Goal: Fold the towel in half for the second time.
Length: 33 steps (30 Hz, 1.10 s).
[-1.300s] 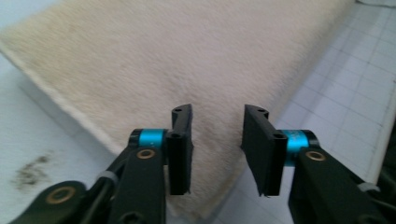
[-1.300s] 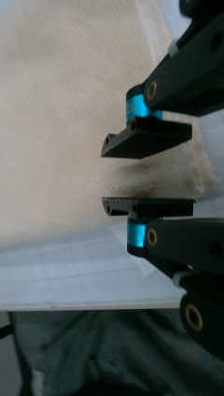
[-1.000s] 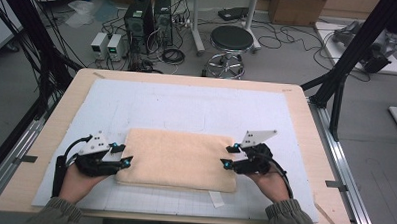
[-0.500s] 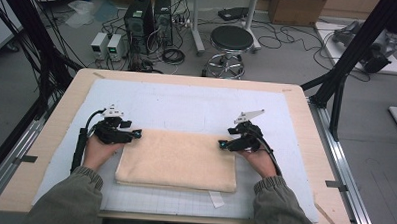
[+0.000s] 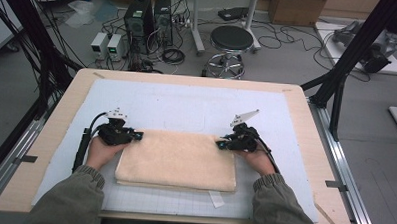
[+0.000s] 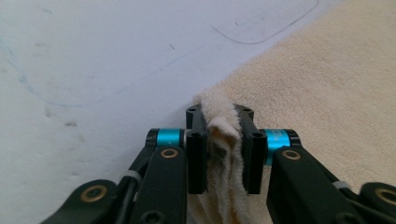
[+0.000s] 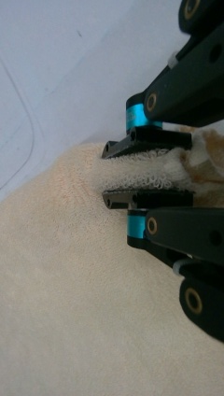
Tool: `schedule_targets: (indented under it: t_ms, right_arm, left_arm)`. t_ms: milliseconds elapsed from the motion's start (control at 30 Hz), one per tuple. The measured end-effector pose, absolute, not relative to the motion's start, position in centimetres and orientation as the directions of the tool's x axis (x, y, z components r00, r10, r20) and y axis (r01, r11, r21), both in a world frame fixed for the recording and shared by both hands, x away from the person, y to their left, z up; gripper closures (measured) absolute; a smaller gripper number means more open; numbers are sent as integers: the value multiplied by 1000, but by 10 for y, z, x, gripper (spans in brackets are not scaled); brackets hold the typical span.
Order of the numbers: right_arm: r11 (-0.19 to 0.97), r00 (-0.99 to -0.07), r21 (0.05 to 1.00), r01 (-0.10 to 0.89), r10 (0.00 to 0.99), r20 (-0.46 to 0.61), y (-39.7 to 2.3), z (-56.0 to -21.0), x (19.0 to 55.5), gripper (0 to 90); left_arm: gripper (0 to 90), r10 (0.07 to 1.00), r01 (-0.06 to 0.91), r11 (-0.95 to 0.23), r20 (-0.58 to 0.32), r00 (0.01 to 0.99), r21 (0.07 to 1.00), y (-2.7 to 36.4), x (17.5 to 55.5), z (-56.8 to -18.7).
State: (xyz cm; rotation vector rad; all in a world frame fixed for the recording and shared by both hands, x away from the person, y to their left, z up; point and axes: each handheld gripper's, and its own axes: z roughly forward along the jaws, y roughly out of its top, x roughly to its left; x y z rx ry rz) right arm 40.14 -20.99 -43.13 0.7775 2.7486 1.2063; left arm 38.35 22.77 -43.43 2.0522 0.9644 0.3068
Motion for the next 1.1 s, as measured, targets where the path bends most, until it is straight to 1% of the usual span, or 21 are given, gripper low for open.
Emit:
schedule_targets:
  t_ms: [100, 200, 333, 467, 500, 533, 567, 600, 633, 667, 767, 1000, 1100]
  right_arm:
    - [562, -870, 729, 391, 484, 93, -208, -420, 401, 788]
    - [540, -855, 762, 357, 518, 34, -205, -403, 408, 789]
    - [532, -835, 770, 352, 551, 1, -198, -386, 427, 789]
    - [521, -808, 777, 353, 588, -26, -193, -372, 450, 785]
    - [519, -801, 780, 348, 597, -40, -192, -371, 456, 763]
    - [521, -788, 770, 368, 615, -40, -191, -371, 463, 712]
    - [522, -767, 757, 392, 640, -44, -190, -373, 469, 642]
    - [514, -749, 758, 401, 660, -52, -191, -375, 472, 613]
    - [499, -741, 759, 418, 671, -33, -192, -378, 474, 582]
    - [493, -739, 755, 432, 673, -18, -193, -381, 475, 561]
    - [507, -747, 736, 448, 665, -4, -194, -386, 472, 501]
    - [465, -748, 758, 457, 662, 45, -202, -389, 454, 402]
    - [447, -751, 765, 464, 656, 73, -204, -389, 448, 364]
  left_arm:
    - [784, 761, 486, -347, -62, 646, 802, 228, 384, -425]
    - [784, 787, 460, -342, -18, 617, 820, 228, 392, -409]
    - [784, 808, 436, -324, 6, 589, 840, 228, 410, -384]
    - [782, 822, 434, -337, 36, 569, 835, 225, 434, -368]
    - [770, 823, 444, -355, 50, 565, 823, 223, 440, -369]
    - [718, 834, 466, -371, 67, 548, 803, 220, 444, -371]
    - [628, 842, 475, -379, 83, 534, 794, 218, 446, -374]
    - [559, 842, 484, -379, 78, 533, 789, 219, 448, -377]
    - [523, 840, 503, -380, 62, 540, 776, 220, 449, -380]
    - [519, 834, 517, -391, 56, 549, 762, 221, 449, -382]
    - [506, 830, 513, -392, 53, 555, 764, 225, 442, -389]
    - [469, 806, 485, -375, 19, 592, 790, 232, 421, -395]
    - [415, 792, 498, -370, -15, 611, 784, 233, 416, -392]
